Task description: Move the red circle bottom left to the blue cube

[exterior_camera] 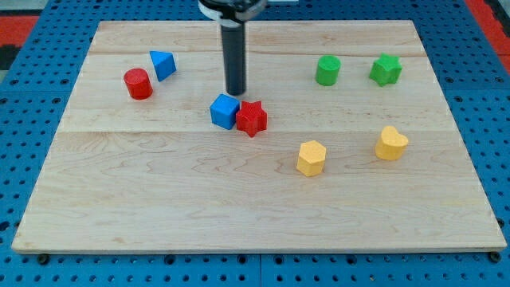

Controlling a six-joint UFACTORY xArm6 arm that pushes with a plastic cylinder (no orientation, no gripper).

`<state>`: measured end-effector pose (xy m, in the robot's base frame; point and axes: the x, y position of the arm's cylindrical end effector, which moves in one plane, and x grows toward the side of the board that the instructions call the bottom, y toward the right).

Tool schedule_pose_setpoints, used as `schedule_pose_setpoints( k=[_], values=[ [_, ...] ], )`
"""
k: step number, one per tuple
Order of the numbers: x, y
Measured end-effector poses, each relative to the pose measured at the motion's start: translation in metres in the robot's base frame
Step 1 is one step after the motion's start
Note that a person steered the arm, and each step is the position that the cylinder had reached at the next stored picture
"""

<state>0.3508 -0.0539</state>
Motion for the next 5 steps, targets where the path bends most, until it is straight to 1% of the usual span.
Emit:
schedule_pose_setpoints(
  k=[1,2,3,4,5],
  values=[
    [0.008,-0.077],
    [0.102,-0.082],
    [0.113,-0.164],
    [0.074,-0.221],
    [0.011,-0.188]
  ],
)
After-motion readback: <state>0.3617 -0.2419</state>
